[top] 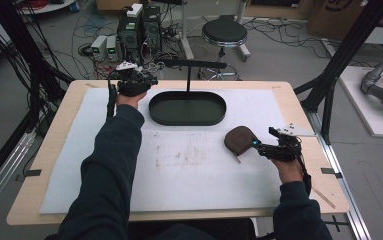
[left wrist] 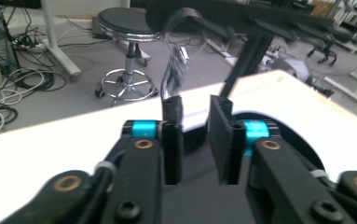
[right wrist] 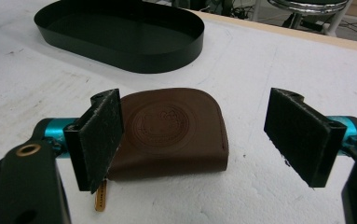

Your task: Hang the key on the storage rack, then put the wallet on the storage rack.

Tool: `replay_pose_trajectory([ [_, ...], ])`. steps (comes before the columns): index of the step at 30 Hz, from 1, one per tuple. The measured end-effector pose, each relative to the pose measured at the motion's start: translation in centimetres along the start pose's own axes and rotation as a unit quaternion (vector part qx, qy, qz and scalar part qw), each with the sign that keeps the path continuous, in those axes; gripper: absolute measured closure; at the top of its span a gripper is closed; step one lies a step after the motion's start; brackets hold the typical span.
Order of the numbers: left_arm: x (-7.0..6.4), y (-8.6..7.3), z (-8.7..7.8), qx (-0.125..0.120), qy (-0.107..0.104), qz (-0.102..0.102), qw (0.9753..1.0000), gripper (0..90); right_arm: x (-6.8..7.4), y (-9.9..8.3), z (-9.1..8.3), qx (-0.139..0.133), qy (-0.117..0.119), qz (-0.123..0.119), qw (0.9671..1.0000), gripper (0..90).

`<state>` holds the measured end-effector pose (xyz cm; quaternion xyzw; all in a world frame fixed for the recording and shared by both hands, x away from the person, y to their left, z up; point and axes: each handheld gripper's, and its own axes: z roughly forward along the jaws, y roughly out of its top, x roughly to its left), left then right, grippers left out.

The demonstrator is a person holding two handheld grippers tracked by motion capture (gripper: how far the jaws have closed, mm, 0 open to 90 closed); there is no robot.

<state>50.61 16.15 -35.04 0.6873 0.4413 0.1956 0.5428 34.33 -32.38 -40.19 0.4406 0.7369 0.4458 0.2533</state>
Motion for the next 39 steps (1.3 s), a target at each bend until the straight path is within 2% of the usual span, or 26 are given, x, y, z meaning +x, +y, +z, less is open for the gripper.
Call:
replay_pose_trajectory([
  [1, -0.6, -0.9, -1.1, -0.002, -0.009, 0.024, 0.9997, 72.0, 0.0, 0.0, 0.1, 0.001, -0.001, -0.001, 1.0, 19.9],
  [2, -0.6, -0.9, -1.1, -0.002, -0.009, 0.024, 0.9997, 69.8, 0.0, 0.1, 0.2, 0.002, -0.001, -0.002, 1.0, 19.9],
  [4, -1.0, -1.8, -2.1, -0.012, -0.025, 0.031, 0.9991, 66.6, 0.1, 0.1, 0.3, 0.002, -0.001, -0.002, 1.0, 19.8],
  [6, -1.2, -2.5, -3.1, -0.018, -0.04, 0.029, 0.9986, 45.7, 0.3, 0.1, 0.6, 0.009, 0.002, -0.008, 0.9999, 19.9],
  [7, -1.4, -3.3, -3.9, -0.022, -0.05, 0.015, 0.9984, 32.0, 0.4, 0.1, 0.6, 0.013, 0.003, -0.008, 0.9999, 19.9],
  [8, -1.4, -3.3, -3.9, -0.022, -0.05, 0.015, 0.9984, 22.9, 0.4, 0.1, 0.6, 0.013, 0.003, -0.008, 0.9999, 19.9],
  [9, -1.5, -3.6, -4.3, -0.014, -0.054, 0.01, 0.9984, 22.9, 0.4, 0.1, 0.7, 0.015, 0.004, -0.01, 0.9998, 19.9],
  [10, -1.7, -3.9, -4.6, -0.009, -0.053, 0.011, 0.9985, 16.9, 0.5, 0.1, 0.8, 0.019, 0.004, -0.012, 0.9997, 21.0],
  [12, -2.3, -4.6, -5.7, -0.008, -0.036, 0.035, 0.9987, 16.6, 0.6, 0.1, 0.9, 0.021, 0.007, -0.015, 0.9996, 23.5],
  [17, -3.2, -6.0, -7.9, -0.011, -0.026, 0.069, 0.9972, 16.7, 0.8, 0.2, 0.8, 0.018, 0.007, -0.015, 0.9997, 23.4],
  [22, -3.5, -7.1, -9.1, -0.021, -0.03, 0.071, 0.9968, 16.7, 0.7, 0.2, 0.8, 0.02, 0.007, -0.011, 0.9997, 23.1],
  [27, -3.8, -8.8, -10.4, -0.024, -0.035, 0.084, 0.9956, 16.9, 1.2, 0.1, 1.2, 0.032, 0.005, -0.009, 0.9994, 21.7],
  [31, -4.1, -10.3, -11.4, -0.018, -0.033, 0.091, 0.9952, 16.9, 1.9, 0.2, 1.5, 0.037, 0.011, -0.017, 0.9991, 21.7],
  [34, -4.2, -11.4, -12.0, -0.018, -0.031, 0.093, 0.995, 17.5, 3.1, 0.4, 2.0, 0.042, 0.025, -0.035, 0.9982, 22.5],
  [36, -4.2, -11.6, -12.3, -0.015, -0.03, 0.092, 0.9952, 17.7, 4.1, 0.6, 2.3, 0.044, 0.038, -0.051, 0.997, 25.5],
  [39, -4.3, -11.4, -12.5, -0.022, -0.03, 0.092, 0.9951, 17.8, 4.8, 0.8, 2.9, 0.047, 0.035, -0.057, 0.9967, 27.5],
])
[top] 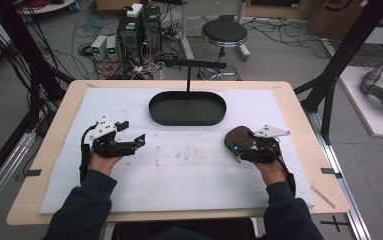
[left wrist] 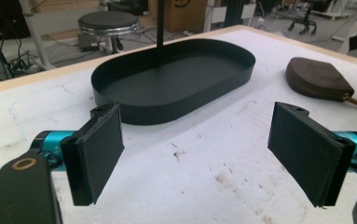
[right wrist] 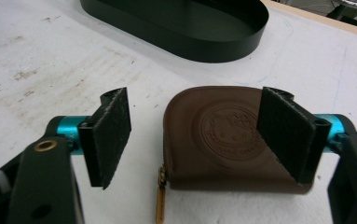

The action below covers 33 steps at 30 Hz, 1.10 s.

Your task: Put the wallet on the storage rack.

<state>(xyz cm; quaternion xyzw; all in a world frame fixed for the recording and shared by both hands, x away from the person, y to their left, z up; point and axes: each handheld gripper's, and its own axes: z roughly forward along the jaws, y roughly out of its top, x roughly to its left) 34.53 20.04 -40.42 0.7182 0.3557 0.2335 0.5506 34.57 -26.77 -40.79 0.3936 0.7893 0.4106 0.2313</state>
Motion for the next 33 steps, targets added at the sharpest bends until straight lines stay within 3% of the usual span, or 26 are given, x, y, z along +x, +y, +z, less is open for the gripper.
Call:
replay_pose_trajectory([
  [6, 0.3, -0.4, -0.2, 0.001, 0.0, -0.007, 1.0, 17.8, 0.7, 0.6, 2.4, 0.032, -0.014, -0.027, 0.999, 34.2],
  [8, 0.6, -0.6, -0.2, 0.003, -0.001, -0.015, 0.9999, 17.8, 1.1, 1.1, 3.5, 0.046, -0.022, -0.036, 0.998, 40.2],
  [11, 1.0, -0.9, -0.3, 0.002, -0.001, -0.027, 0.9996, 17.8, 1.9, 1.6, 6.2, 0.091, -0.043, -0.068, 0.9925, 53.9],
  [13, 1.1, -0.9, -0.4, -0.002, -0.002, -0.029, 0.9996, 17.8, 2.2, 1.7, 6.6, 0.094, -0.066, -0.09, 0.9893, 62.0],
  [16, 1.2, -1.1, -0.5, -0.003, -0.005, -0.035, 0.9994, 17.8, 2.2, 1.8, 6.5, 0.104, -0.064, -0.104, 0.9871, 63.6],
  [17, 1.3, -1.2, -0.5, -0.002, -0.006, -0.037, 0.9993, 17.8, 2.2, 1.8, 6.1, 0.112, -0.058, -0.126, 0.984, 66.4],
  [19, 1.4, -1.3, -0.5, 0.004, -0.007, -0.039, 0.9992, 17.8, 2.1, 1.7, 5.9, 0.116, -0.051, -0.132, 0.983, 67.6],
  [20, 1.4, -1.3, -0.5, 0.005, -0.007, -0.04, 0.9991, 17.8, 1.9, 1.6, 5.3, 0.121, -0.034, -0.149, 0.9808, 68.2],
  [24, 1.3, -1.3, -0.8, 0.0, -0.008, -0.042, 0.9991, 17.8, 1.4, 0.9, 3.9, 0.122, -0.002, -0.199, 0.9724, 68.3],
  [25, 1.3, -1.3, -0.8, -0.002, -0.007, -0.042, 0.9991, 17.8, 1.4, 0.9, 3.9, 0.122, -0.002, -0.199, 0.9724, 68.3],
  [26, 1.3, -1.3, -0.9, -0.001, -0.006, -0.043, 0.9991, 17.8, 0.8, 0.3, 3.1, 0.118, 0.014, -0.219, 0.9685, 65.7],
  [28, 1.4, -1.3, -0.9, -0.002, -0.004, -0.045, 0.999, 17.8, 0.6, 0.1, 2.7, 0.118, 0.021, -0.226, 0.9666, 64.3],
  [29, 1.4, -1.4, -1.0, -0.002, -0.005, -0.046, 0.9989, 17.8, -0.2, -0.6, 1.9, 0.116, 0.035, -0.238, 0.9636, 56.2],
  [31, 1.4, -1.4, -1.0, -0.002, -0.004, -0.048, 0.9988, 17.8, -0.4, -1.0, 1.4, 0.115, 0.039, -0.231, 0.9654, 54.6],
  [33, 1.5, -1.4, -1.1, -0.003, -0.003, -0.05, 0.9987, 17.8, -1.2, -1.6, 0.6, 0.115, 0.032, -0.221, 0.9678, 45.4],
])
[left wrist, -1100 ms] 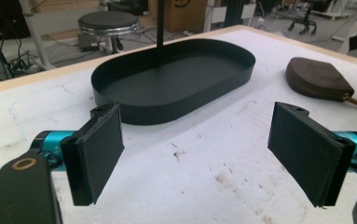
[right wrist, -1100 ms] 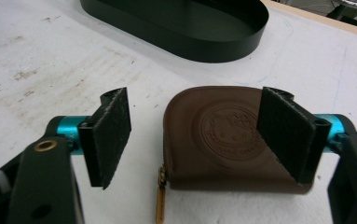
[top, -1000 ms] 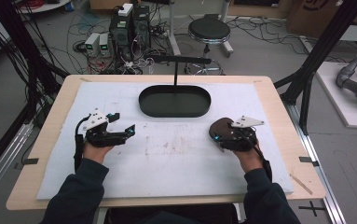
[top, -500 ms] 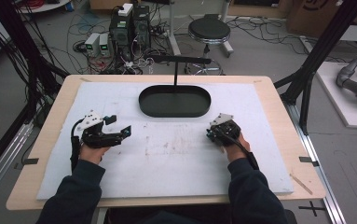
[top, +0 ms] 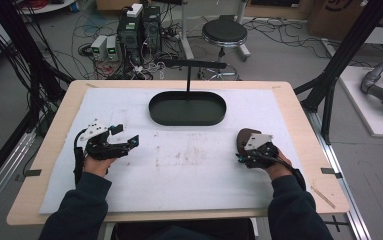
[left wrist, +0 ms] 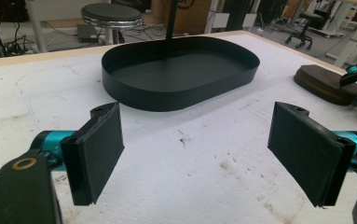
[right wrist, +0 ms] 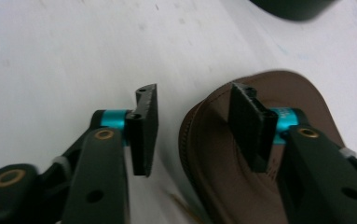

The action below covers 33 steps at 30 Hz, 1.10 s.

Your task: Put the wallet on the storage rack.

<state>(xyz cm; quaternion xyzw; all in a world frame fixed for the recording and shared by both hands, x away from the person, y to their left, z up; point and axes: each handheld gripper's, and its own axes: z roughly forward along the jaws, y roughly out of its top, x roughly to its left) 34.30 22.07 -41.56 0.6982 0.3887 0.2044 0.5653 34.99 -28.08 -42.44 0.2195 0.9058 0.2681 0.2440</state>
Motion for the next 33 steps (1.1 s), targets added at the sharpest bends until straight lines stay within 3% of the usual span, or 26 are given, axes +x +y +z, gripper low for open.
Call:
replay_pose_trajectory([
  [2, 0.0, 0.0, 0.0, -0.001, 0.001, 0.0, 1.0, 17.8, -0.7, -1.8, -1.0, -0.007, -0.007, 0.031, 0.9995, 44.6],
  [5, 0.1, -0.2, 0.0, 0.003, 0.003, 0.0, 1.0, 17.8, -1.2, -2.9, -1.5, -0.015, -0.017, 0.053, 0.9984, 43.5],
  [7, 0.2, -0.2, 0.0, 0.005, 0.004, -0.001, 1.0, 17.8, -1.8, -4.0, -2.0, -0.006, -0.033, 0.093, 0.9951, 36.3],
  [8, 0.2, -0.2, 0.0, 0.005, 0.003, -0.001, 1.0, 17.8, -1.8, -4.0, -2.0, -0.006, -0.033, 0.093, 0.9951, 36.3],
  [9, 0.2, -0.2, 0.0, 0.005, 0.003, -0.001, 1.0, 17.8, -2.2, -4.4, -2.3, -0.014, -0.041, 0.128, 0.9909, 34.7],
  [11, 0.1, -0.2, 0.0, 0.005, 0.002, -0.001, 1.0, 17.8, -2.6, -4.5, -2.4, -0.022, -0.055, 0.172, 0.9832, 30.3],
  [12, 0.1, -0.2, 0.0, 0.004, 0.002, 0.0, 1.0, 17.8, -2.6, -4.5, -2.4, -0.022, -0.055, 0.172, 0.9832, 30.3],
  [13, 0.1, -0.2, 0.1, 0.004, 0.002, -0.001, 1.0, 17.8, -2.8, -4.5, -2.4, -0.027, -0.059, 0.199, 0.9778, 29.6],
  [14, 0.1, -0.2, 0.1, 0.005, 0.003, 0.0, 1.0, 17.9, -3.1, -4.3, -2.3, -0.039, -0.066, 0.248, 0.9657, 26.8],
  [17, 0.1, -0.2, 0.1, 0.007, 0.002, 0.001, 1.0, 17.9, -3.5, -3.7, -1.6, -0.042, -0.08, 0.315, 0.9449, 21.2],
  [18, 0.1, -0.2, 0.1, 0.006, 0.002, 0.0, 1.0, 17.9, -3.5, -3.5, -1.3, -0.046, -0.08, 0.324, 0.9414, 20.8],
  [20, 0.1, -0.2, 0.1, 0.007, 0.0, 0.0, 1.0, 18.0, -3.4, -3.3, -0.9, -0.047, -0.079, 0.328, 0.9401, 20.8],
  [21, 0.2, -0.2, 0.1, 0.007, -0.001, -0.001, 1.0, 18.1, -3.3, -2.9, 0.0, -0.036, -0.074, 0.34, 0.9368, 20.7],
  [22, 0.2, -0.3, 0.1, 0.008, -0.001, 0.0, 1.0, 18.1, -3.3, -2.9, 0.0, -0.036, -0.074, 0.34, 0.9368, 20.7],
  [23, 0.2, -0.3, 0.1, 0.009, -0.001, 0.0, 1.0, 18.1, -3.3, -3.0, 0.5, -0.027, -0.064, 0.352, 0.9335, 19.2],
  [25, 0.2, -0.3, 0.1, 0.009, -0.002, -0.003, 1.0, 18.3, -3.5, -3.2, 0.9, -0.031, -0.052, 0.385, 0.9211, 16.3],
  [28, 0.1, -0.3, 0.1, 0.011, -0.002, 0.0, 0.9999, 18.3, -3.7, -4.0, 1.3, -0.048, -0.028, 0.407, 0.9118, 16.0],
  [29, 0.1, -0.3, 0.1, 0.012, -0.001, -0.001, 0.9999, 18.4, -4.1, -4.6, 1.6, -0.052, 0.001, 0.435, 0.8987, 15.5],
  [32, 0.0, -0.4, 0.1, 0.015, -0.002, 0.001, 0.9999, 18.4, -4.2, -4.7, 1.6, -0.052, 0.005, 0.432, 0.9004, 15.6],
  [33, 0.0, -0.4, 0.1, 0.016, -0.002, 0.0, 0.9999, 18.5, -4.2, -4.6, 1.6, -0.05, 0.004, 0.428, 0.9024, 16.8],
])
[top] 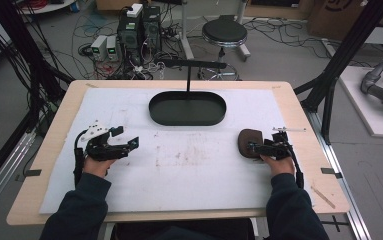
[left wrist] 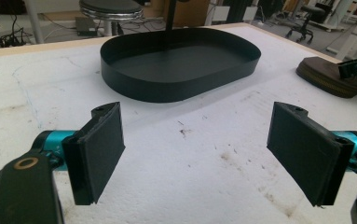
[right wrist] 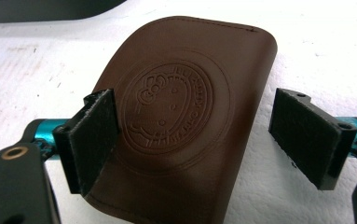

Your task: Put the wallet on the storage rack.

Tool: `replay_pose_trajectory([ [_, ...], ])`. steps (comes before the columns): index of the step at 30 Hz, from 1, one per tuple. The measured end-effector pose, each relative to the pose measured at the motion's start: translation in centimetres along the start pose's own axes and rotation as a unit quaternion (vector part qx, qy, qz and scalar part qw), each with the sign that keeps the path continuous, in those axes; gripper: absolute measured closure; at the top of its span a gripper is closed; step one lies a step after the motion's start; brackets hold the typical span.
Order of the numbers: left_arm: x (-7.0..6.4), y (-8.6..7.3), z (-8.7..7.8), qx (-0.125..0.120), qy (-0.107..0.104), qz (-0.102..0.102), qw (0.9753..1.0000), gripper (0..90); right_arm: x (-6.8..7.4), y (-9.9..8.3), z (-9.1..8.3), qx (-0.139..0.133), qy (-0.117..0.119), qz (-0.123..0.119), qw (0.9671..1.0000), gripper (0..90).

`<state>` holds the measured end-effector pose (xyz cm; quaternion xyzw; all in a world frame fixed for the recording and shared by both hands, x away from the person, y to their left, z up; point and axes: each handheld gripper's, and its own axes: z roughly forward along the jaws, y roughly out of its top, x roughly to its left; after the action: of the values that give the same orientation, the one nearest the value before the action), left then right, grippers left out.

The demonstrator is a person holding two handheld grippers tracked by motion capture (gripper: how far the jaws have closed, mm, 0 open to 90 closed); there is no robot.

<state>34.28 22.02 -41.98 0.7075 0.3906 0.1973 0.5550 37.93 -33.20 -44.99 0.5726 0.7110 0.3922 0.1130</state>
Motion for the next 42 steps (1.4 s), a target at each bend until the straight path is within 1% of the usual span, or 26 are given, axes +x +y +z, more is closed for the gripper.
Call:
replay_pose_trajectory([
  [1, 0.0, 0.0, 0.0, 0.001, 0.0, 0.001, 1.0, 18.7, 0.0, 0.0, 0.0, 0.002, 0.004, -0.002, 1.0, 23.7],
  [2, 0.0, 0.0, 0.1, 0.002, 0.0, 0.0, 1.0, 18.7, 0.0, 0.1, -0.1, 0.005, 0.014, -0.004, 0.9999, 25.0],
  [3, 0.0, 0.0, 0.1, 0.002, 0.001, -0.001, 1.0, 18.8, 0.0, 0.2, -0.2, 0.01, 0.014, -0.004, 0.9998, 26.6],
  [6, 0.0, 0.0, 0.1, 0.001, 0.001, -0.002, 1.0, 19.1, 0.3, 0.6, -0.4, 0.016, 0.009, -0.019, 0.9996, 32.6],
  [7, 0.1, 0.0, 0.1, 0.0, 0.001, -0.003, 1.0, 19.1, 0.6, 0.9, -0.8, 0.018, -0.001, -0.036, 0.9992, 41.4],
  [8, 0.1, 0.0, 0.0, 0.001, 0.002, -0.003, 1.0, 19.1, 0.6, 0.9, -0.8, 0.018, -0.001, -0.036, 0.9992, 41.4],
  [9, 0.1, 0.0, 0.0, -0.002, 0.002, -0.005, 1.0, 19.1, 0.9, 1.3, -1.5, 0.008, -0.008, -0.056, 0.9984, 53.2],
  [13, 0.2, 0.0, -0.1, -0.002, 0.002, -0.004, 1.0, 19.5, 1.2, 1.6, -2.8, -0.017, -0.005, -0.069, 0.9975, 71.0],
  [14, 0.2, -0.1, -0.1, -0.003, 0.002, -0.004, 1.0, 19.5, 1.4, 1.6, -3.1, -0.022, -0.002, -0.076, 0.9969, 73.1],
  [15, 0.2, -0.1, -0.2, -0.002, 0.002, -0.003, 1.0, 19.7, 1.4, 1.6, -3.1, -0.022, -0.002, -0.076, 0.9969, 73.1],
  [18, 0.2, -0.1, -0.2, -0.001, 0.003, -0.004, 1.0, 19.9, 2.0, 1.8, -3.7, -0.033, -0.003, -0.096, 0.9948, 77.4],
  [20, 0.2, -0.1, -0.3, -0.002, 0.002, -0.003, 1.0, 21.5, 3.1, 2.1, -4.3, -0.043, -0.032, -0.138, 0.989, 80.6],
  [21, 0.2, -0.1, -0.3, -0.003, 0.002, -0.004, 1.0, 21.5, 3.1, 2.1, -4.3, -0.043, -0.032, -0.138, 0.989, 80.6],
  [22, 0.3, -0.1, -0.3, -0.002, 0.002, -0.003, 1.0, 21.5, 3.8, 2.4, -4.8, -0.051, -0.053, -0.165, 0.9836, 82.6],
  [23, 0.3, -0.1, -0.3, -0.002, 0.003, -0.005, 1.0, 21.5, 3.8, 2.4, -4.8, -0.051, -0.053, -0.165, 0.9836, 82.6],
  [25, 0.3, -0.1, -0.3, -0.004, 0.003, -0.006, 1.0, 21.5, 4.1, 2.6, -5.2, -0.047, -0.064, -0.181, 0.9803, 83.1],
  [26, 0.3, -0.1, -0.3, -0.006, 0.004, -0.005, 1.0, 21.5, 4.4, 2.6, -5.3, -0.04, -0.077, -0.198, 0.9763, 83.1],
  [27, 0.3, -0.1, -0.4, -0.007, 0.003, -0.006, 1.0, 21.5, 4.5, 2.6, -5.2, -0.036, -0.077, -0.205, 0.9751, 83.2],
  [32, 0.4, 0.0, -0.5, -0.012, 0.006, -0.008, 0.9999, 21.5, 4.8, 2.5, -5.0, -0.036, -0.059, -0.225, 0.972, 82.5],
  [35, 0.4, 0.0, -0.5, -0.011, 0.007, -0.006, 0.9999, 21.5, 4.9, 2.4, -5.0, -0.043, -0.039, -0.23, 0.9714, 80.6],
  [37, 0.4, 0.0, -0.5, -0.012, 0.007, -0.007, 0.9999, 21.5, 4.9, 2.2, -5.0, -0.054, -0.012, -0.234, 0.9707, 78.7],
  [38, 0.4, 0.0, -0.5, -0.012, 0.007, -0.007, 0.9999, 21.5, 4.9, 2.2, -5.0, -0.054, -0.012, -0.234, 0.9707, 78.7],
  [39, 0.4, 0.0, -0.5, -0.011, 0.007, -0.007, 0.9999, 21.4, 5.0, 2.1, -5.1, -0.061, 0.008, -0.241, 0.9686, 77.7],
  [40, 0.4, 0.0, -0.5, -0.01, 0.007, -0.007, 0.9999, 21.4, 5.0, 2.1, -5.1, -0.061, 0.008, -0.241, 0.9686, 77.7],
  [41, 0.4, 0.0, -0.5, -0.01, 0.008, -0.006, 0.9999, 21.5, 5.2, 2.0, -5.0, -0.064, 0.018, -0.25, 0.9659, 77.1],
  [42, 0.4, 0.0, -0.5, -0.01, 0.008, -0.005, 0.9999, 21.5, 5.2, 2.0, -5.0, -0.064, 0.018, -0.25, 0.9659, 77.1],
])
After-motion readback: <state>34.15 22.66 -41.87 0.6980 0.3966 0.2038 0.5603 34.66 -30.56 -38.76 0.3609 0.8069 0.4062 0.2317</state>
